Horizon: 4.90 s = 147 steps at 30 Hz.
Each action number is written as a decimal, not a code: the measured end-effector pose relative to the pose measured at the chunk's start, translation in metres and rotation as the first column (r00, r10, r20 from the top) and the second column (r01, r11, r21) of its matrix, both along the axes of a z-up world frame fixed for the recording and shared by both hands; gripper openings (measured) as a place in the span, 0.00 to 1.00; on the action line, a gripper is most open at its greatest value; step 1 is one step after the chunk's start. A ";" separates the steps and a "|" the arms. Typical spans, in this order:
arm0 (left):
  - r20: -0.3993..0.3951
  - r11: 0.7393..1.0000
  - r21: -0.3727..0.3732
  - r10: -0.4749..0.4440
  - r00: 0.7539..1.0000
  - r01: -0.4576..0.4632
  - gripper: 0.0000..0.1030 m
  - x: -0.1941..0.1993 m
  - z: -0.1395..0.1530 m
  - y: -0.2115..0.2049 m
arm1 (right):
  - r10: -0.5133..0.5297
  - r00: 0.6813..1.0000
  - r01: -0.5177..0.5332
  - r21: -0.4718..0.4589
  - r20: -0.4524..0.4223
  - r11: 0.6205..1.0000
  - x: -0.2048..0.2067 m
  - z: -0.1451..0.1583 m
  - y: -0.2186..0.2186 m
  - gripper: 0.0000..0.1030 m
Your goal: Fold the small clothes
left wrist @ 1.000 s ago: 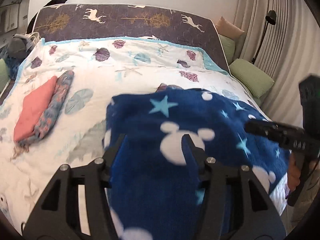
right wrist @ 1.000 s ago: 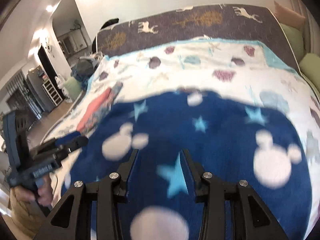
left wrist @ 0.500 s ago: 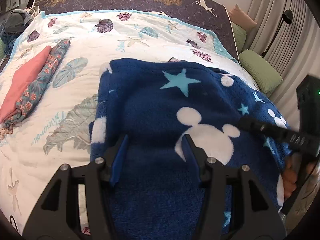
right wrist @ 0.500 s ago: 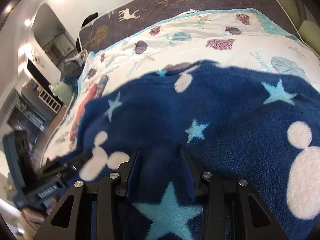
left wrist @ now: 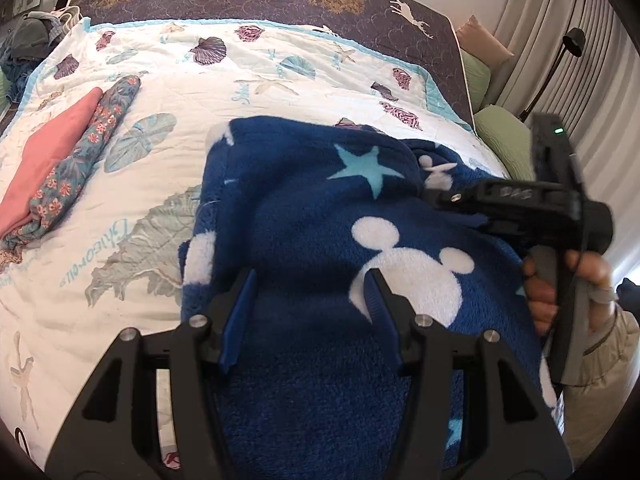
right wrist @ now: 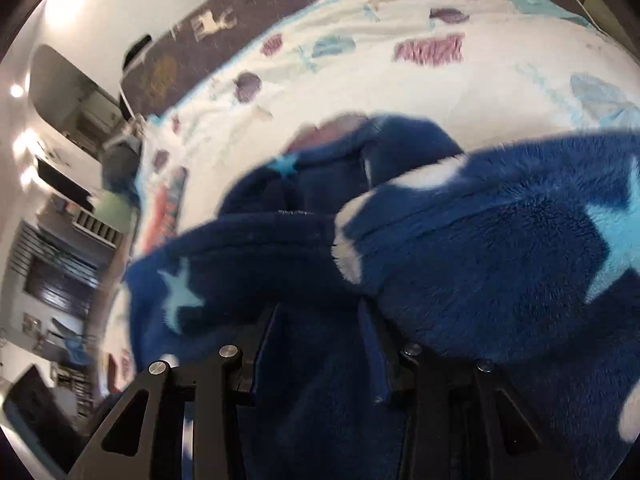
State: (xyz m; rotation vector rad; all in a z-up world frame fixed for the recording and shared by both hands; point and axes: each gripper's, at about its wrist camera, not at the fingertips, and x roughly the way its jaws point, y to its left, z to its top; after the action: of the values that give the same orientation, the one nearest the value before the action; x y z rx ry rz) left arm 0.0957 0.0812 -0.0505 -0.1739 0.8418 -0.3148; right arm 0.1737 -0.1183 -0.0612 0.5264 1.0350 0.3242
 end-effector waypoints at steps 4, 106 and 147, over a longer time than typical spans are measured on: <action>0.010 1.000 -0.002 0.001 1.000 -0.001 0.55 -0.007 0.003 0.002 | 0.011 0.998 -0.012 0.018 0.056 1.000 -0.038 0.028 -0.006 0.40; 0.127 0.913 0.221 -0.375 0.918 0.343 0.24 -0.140 0.080 -0.147 | 0.347 0.930 -0.358 0.086 0.124 0.930 -0.063 0.081 -0.031 0.23; 0.171 0.869 0.127 -0.494 0.852 0.478 0.40 -0.113 0.076 -0.217 | -0.140 0.989 0.132 0.150 0.047 0.980 -0.152 0.013 -0.252 0.52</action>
State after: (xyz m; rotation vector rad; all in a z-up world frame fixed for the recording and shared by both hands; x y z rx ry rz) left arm -0.0175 -0.1361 0.0260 0.1531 0.6884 -0.7640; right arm 0.0213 -0.3702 -0.0480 0.7133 0.9187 0.2933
